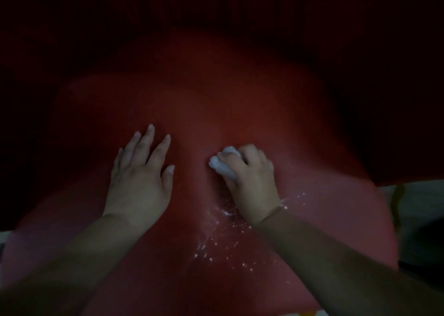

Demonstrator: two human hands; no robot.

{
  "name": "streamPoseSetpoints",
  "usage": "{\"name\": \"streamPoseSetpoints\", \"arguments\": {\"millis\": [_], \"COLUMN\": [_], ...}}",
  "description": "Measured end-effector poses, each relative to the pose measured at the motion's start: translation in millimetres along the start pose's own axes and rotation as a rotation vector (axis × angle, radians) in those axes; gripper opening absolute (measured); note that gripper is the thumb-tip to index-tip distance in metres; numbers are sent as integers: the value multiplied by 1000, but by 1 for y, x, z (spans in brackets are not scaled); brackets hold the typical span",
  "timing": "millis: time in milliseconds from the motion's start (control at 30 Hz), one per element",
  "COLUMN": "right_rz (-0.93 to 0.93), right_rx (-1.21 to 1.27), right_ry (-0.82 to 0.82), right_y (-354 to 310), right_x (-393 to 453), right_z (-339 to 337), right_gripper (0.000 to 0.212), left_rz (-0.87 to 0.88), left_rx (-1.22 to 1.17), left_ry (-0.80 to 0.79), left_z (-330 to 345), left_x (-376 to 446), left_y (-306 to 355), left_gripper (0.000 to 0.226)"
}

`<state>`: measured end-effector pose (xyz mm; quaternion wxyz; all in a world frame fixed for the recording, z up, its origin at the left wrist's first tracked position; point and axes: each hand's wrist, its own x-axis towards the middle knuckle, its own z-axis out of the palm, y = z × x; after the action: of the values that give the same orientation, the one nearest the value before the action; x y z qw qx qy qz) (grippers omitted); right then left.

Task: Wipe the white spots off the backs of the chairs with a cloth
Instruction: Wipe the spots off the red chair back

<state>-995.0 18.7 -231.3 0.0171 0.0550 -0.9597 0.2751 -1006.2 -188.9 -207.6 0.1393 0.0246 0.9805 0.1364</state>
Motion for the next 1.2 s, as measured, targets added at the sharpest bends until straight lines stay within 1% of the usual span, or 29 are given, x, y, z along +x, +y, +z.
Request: {"name": "streamPoseSetpoints", "arguments": {"millis": [33, 67, 167, 200, 233, 300, 367, 433, 467, 500, 567, 633, 667, 767, 800, 867, 933, 1000, 1033, 1133, 1200], "right_rz": [-21, 1, 230, 285, 298, 217, 114, 56, 44, 60, 184, 283, 275, 115, 79, 73, 159, 267, 266, 115, 37], "right_rx": [-28, -55, -98, -95, -85, -47, 40, 75, 35, -37, -150, -146, -145, -70, -46, -65, -110, -100, -87, 37, 91], "right_ry": [-17, 6, 184, 209, 203, 125, 58, 38, 48, 77, 182, 266, 239, 28, 7, 26, 126, 215, 223, 92, 41], "right_y": [-1, 2, 13, 10, 1, -26, -51, -62, -59, -51, -24, -14, -20, -55, -60, -54, -37, -33, -39, -72, -76], "right_x": [12, 24, 27, 16, 3, -21, -23, -4, 6, 13, 14, -7, -21, -49, -46, -28, -16, -28, -41, -75, -67], "right_z": [0, 0, -5, -4, -1, 14, 31, 38, 39, 37, 25, 15, 17, 37, 41, 38, 29, 25, 28, 45, 49], "right_gripper": [28, 29, 32, 34, 35, 33, 30, 29, 29, 28, 26, 28, 29, 30, 30, 31, 31, 34, 36, 34, 31], "left_rz": [-7, -16, -45, -51, -55, -60, -62, -60, -57, -52, -42, -29, -23, -11, -11, -6, -3, 7, 10, 0, -13], "left_rx": [2, 6, -9, -20, -30, -44, -49, -52, -59, -72, -91, -89, -90, -100, -98, -89, -97, -102, -101, -93, -92], "left_ry": [2, 4, 9, 11, 13, 15, 13, 11, 9, 5, -7, -12, -13, -16, -16, -13, -3, -5, 1, 21, 27], "left_z": [0, 0, 1, 1, 2, 3, 4, 6, 7, 9, 11, 12, 12, 12, 12, 14, 18, 21, 22, 23, 24], "left_x": [-4, -7, -16, -20, -24, -32, -41, -48, -51, -55, -61, -66, -68, -75, -76, -79, -82, -87, -89, -92, -94], "left_y": [-4, -7, -17, -19, -21, -23, -25, -28, -30, -32, -36, -39, -39, -38, -37, -37, -39, -41, -42, -40, -38], "left_gripper": [58, 58, 58, 58, 58, 58, 58, 59, 59, 59, 59, 59, 59, 60, 60, 60, 59, 59, 59, 59, 59]}}
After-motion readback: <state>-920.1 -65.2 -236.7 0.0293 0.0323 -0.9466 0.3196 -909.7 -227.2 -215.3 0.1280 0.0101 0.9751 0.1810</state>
